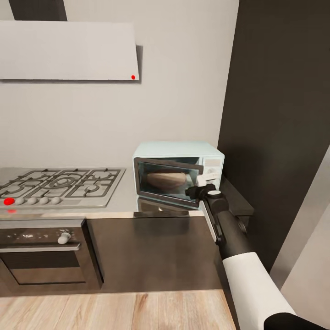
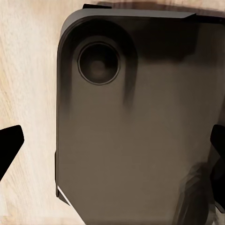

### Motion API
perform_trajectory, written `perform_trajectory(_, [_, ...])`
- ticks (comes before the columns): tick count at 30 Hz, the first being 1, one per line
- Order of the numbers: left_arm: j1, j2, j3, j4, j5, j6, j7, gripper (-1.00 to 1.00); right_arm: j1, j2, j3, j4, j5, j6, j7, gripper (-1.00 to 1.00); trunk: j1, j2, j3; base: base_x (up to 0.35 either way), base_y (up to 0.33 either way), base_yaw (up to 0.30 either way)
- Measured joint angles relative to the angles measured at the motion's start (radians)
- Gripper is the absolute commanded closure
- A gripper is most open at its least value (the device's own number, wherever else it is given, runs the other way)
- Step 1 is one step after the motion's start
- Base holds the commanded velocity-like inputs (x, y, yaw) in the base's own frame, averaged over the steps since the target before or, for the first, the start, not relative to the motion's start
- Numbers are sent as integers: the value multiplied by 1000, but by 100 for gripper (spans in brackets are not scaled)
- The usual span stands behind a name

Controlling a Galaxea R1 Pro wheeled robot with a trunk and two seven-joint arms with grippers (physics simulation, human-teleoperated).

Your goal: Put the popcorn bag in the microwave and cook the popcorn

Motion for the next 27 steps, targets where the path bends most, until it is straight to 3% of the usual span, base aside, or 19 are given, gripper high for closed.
perform_trajectory(3, [0,0,0,0,0,0,0,-100,38,-3,2,-1,-1,-4,105,-100,0,0,0,0,0,0])
perform_trajectory(5, [0,0,0,0,0,0,0,-100,70,-50,1,-1,4,-8,172,-100,0,0,0,0,0,0])
perform_trajectory(8, [0,0,0,0,0,0,0,-100,96,-152,1,-1,-1,-9,285,-100,0,0,0,0,0,0])
perform_trajectory(10, [0,0,0,0,0,0,0,-100,101,-201,-1,-1,-1,-6,340,-100,0,0,0,0,0,0])
perform_trajectory(13, [0,0,0,0,0,0,0,-100,103,-278,-16,3,0,-1,368,-100,0,0,0,0,0,0])
perform_trajectory(14, [0,0,0,0,0,0,0,-100,103,-290,-28,2,-2,1,368,-100,0,0,0,0,0,0])
perform_trajectory(19, [0,0,0,0,0,0,0,-100,103,-303,-150,-2,2,-1,365,-100,0,0,0,0,0,0])
perform_trajectory(27, [0,1,4,-2,0,0,0,-100,103,-300,-176,-47,0,4,348,-100,0,0,0,52,0,0])
